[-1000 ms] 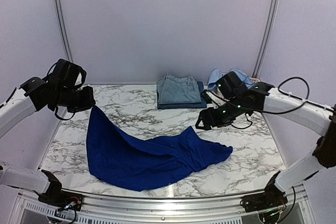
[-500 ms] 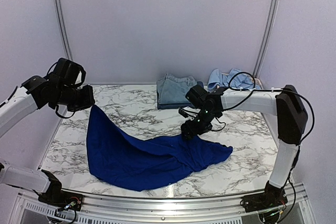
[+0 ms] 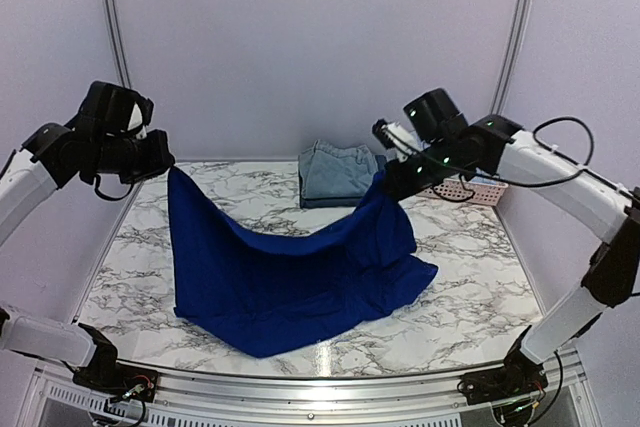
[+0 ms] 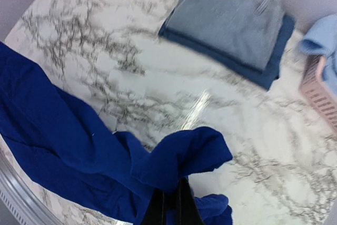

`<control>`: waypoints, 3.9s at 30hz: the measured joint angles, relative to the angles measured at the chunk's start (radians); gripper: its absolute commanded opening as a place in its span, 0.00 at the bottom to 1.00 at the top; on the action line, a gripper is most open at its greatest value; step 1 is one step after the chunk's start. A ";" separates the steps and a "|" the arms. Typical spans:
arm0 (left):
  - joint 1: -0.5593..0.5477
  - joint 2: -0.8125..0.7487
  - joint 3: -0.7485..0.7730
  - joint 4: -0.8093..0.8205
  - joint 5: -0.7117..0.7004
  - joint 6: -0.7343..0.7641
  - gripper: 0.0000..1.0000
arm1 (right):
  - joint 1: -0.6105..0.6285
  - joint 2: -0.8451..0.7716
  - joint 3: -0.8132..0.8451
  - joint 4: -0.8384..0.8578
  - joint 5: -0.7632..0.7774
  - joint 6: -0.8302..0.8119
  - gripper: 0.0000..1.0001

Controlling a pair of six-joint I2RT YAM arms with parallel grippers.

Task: Fold and stack the mixed laundry pile
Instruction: Flatten out the crumpled T-shirt at the center of the board, then move the flattened T-shirt to the center of the board.

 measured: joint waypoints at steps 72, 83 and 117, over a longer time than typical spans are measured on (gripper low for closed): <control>-0.091 0.305 -0.220 0.246 0.155 0.020 0.53 | -0.299 -0.147 -0.378 0.093 -0.304 0.098 0.89; -0.134 0.618 -0.152 0.367 0.234 -0.001 0.22 | 0.038 -0.126 -0.556 0.266 -0.432 0.239 0.75; 0.286 1.135 0.509 0.163 0.153 0.129 0.11 | 0.295 0.853 0.470 0.430 -0.539 0.297 0.63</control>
